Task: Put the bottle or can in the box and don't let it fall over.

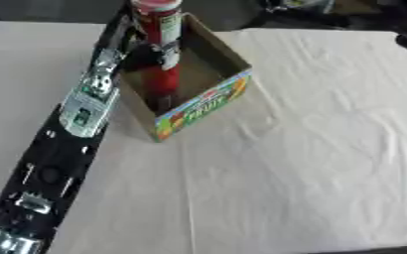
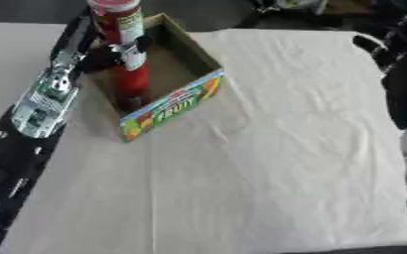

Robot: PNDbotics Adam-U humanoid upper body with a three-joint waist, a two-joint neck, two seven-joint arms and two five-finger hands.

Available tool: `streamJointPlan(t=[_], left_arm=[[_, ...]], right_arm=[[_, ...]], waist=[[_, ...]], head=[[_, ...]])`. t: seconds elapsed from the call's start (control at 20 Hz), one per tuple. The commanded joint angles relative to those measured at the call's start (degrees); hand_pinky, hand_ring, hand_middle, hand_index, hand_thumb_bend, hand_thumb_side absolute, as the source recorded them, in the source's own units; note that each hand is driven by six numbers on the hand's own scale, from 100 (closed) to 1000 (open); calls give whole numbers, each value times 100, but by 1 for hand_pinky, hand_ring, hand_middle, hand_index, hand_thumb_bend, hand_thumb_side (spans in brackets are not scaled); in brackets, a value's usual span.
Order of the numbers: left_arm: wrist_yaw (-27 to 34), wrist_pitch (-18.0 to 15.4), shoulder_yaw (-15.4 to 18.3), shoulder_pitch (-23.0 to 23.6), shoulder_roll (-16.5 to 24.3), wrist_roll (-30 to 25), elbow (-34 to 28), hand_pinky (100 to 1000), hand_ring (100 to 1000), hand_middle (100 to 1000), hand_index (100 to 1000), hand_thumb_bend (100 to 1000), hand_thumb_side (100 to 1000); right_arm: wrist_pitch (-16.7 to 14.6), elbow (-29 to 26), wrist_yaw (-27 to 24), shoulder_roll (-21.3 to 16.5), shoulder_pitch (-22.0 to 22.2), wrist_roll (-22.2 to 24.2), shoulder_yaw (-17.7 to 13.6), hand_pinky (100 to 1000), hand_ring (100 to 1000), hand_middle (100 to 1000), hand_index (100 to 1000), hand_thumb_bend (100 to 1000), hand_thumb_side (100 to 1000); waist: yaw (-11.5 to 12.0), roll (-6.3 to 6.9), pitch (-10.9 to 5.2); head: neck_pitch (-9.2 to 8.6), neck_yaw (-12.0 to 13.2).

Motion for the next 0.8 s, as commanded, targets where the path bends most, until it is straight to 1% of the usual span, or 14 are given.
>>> streamJointPlan(t=[0.05, 0.35, 0.55, 0.8], left_arm=[[-1, 44, 55, -57, 161, -7, -158, 881, 1000, 1000, 891, 699, 484], [294, 137, 44, 110, 353, -24, -521, 872, 1000, 999, 880, 643, 483], [585, 232, 3, 334, 544, -92, -912, 868, 1000, 992, 873, 612, 477], [848, 336, -61, 660, 869, -159, -1453, 864, 1000, 999, 876, 570, 460]], right_arm=[[8, -128, -40, -128, -28, 5, -43, 847, 768, 895, 939, 100, 675], [15, -128, -41, -176, 34, 5, -48, 847, 768, 895, 939, 100, 674], [29, -128, -47, -214, 81, -10, -56, 847, 769, 895, 939, 100, 673], [11, -128, -49, -264, 139, -17, -71, 847, 769, 895, 939, 100, 669]], waist=[[25, 8, -152], [140, 32, -236], [248, 62, -306], [324, 81, -377]], head=[[-22, -50], [27, -123], [44, -189], [118, -268]])
